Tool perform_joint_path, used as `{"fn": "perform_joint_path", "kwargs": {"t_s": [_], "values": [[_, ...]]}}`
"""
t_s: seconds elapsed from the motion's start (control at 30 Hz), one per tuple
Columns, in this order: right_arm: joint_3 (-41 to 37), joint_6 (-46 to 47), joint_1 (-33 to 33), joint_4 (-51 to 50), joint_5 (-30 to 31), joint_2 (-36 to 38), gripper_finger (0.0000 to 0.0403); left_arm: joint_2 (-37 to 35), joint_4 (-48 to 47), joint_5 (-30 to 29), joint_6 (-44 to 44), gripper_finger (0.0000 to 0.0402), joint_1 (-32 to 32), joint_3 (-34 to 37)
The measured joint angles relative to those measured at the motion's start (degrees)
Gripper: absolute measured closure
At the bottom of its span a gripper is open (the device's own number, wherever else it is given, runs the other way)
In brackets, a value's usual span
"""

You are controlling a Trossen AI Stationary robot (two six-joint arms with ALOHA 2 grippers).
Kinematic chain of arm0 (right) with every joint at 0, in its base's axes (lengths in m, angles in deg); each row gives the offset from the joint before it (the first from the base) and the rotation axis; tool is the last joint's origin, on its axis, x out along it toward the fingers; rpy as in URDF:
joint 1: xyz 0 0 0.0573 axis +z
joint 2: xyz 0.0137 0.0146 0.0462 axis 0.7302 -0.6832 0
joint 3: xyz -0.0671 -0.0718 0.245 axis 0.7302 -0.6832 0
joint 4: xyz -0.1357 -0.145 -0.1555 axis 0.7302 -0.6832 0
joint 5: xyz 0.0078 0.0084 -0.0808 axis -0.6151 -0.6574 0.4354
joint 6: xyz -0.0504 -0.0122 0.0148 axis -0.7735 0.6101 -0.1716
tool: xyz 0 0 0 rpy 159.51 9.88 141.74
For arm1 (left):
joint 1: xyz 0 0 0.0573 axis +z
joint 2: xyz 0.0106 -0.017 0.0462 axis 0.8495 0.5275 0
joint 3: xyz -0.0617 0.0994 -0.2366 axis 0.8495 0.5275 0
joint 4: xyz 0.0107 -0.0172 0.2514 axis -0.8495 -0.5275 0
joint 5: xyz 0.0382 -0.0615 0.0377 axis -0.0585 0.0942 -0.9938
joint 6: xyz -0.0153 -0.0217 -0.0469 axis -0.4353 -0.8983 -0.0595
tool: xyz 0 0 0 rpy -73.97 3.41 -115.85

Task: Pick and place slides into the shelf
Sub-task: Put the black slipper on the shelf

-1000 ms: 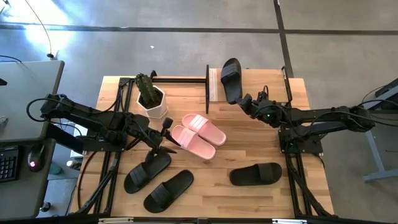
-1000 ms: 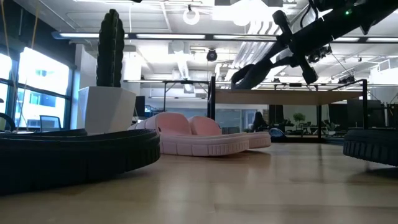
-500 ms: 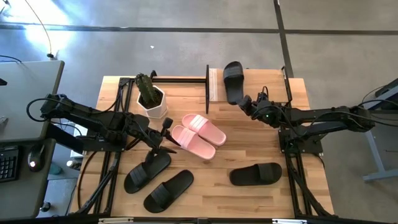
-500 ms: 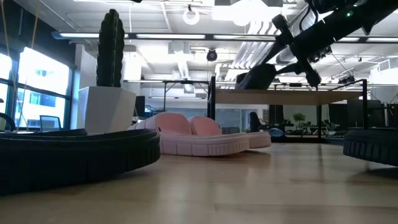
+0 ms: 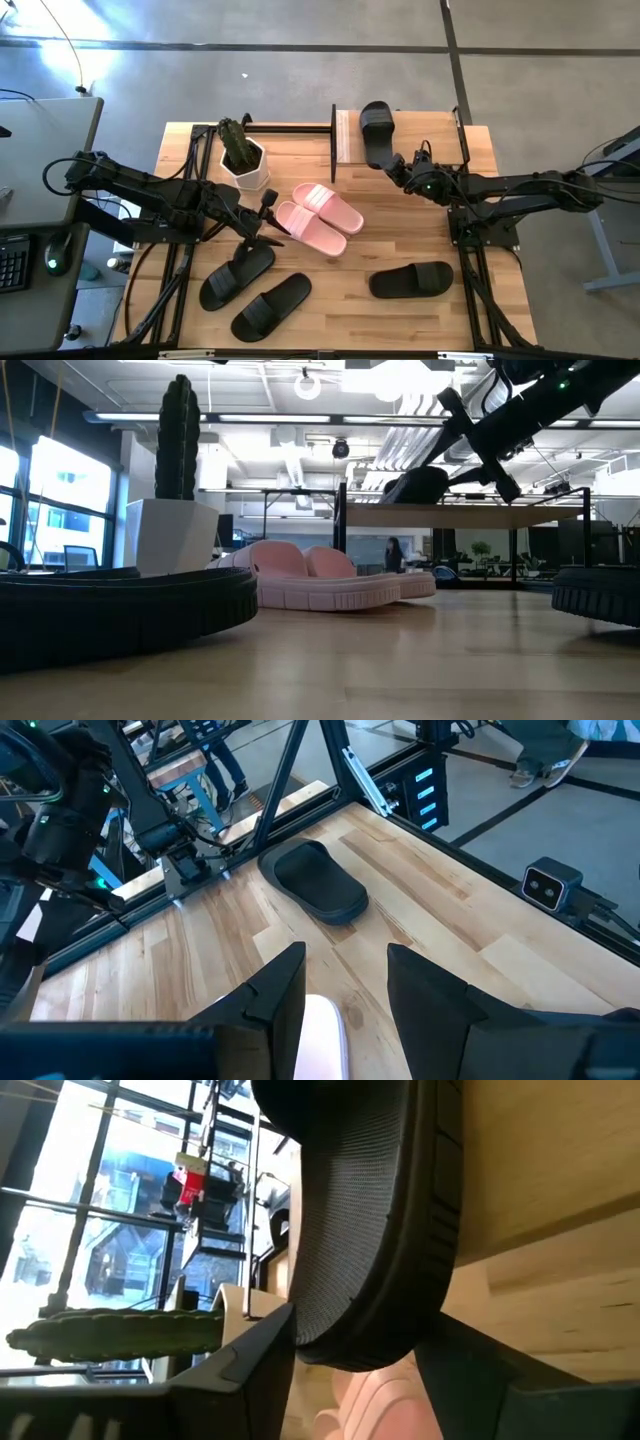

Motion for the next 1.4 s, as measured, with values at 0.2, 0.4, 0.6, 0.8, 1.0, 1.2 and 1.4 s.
{"fn": "perform_joint_path", "kwargs": {"t_s": [0.2,0.4,0.6,0.8,1.0,1.2,1.4], "values": [[0.02,0.95,0.02,-3.19,0.31,1.98,0.0215,0.00,-0.04,0.00,0.01,0.0273,0.00,0.00],[0.02,2.23,0.02,-7.83,0.38,3.74,0.0215,0.00,-0.04,0.00,0.01,0.0273,0.00,0.00],[0.02,3.78,0.02,-9.41,0.10,3.79,0.0215,-0.02,-0.08,0.00,0.00,0.0273,-0.01,0.00],[0.02,4.92,0.04,-11.06,-3.56,3.76,0.0215,-0.02,-0.36,0.00,0.00,0.0273,0.00,0.00],[0.02,4.81,0.79,-10.65,-5.91,3.78,0.0215,-0.01,-0.48,0.00,0.01,0.0273,-0.01,0.00],[0.02,4.80,2.68,-11.09,-8.20,5.85,0.0215,-0.01,-0.49,0.00,0.01,0.0273,-0.01,0.00],[0.02,4.92,4.78,-11.85,-8.39,9.27,0.0215,-0.02,-1.55,-0.02,0.01,0.0273,0.00,0.00]]}}
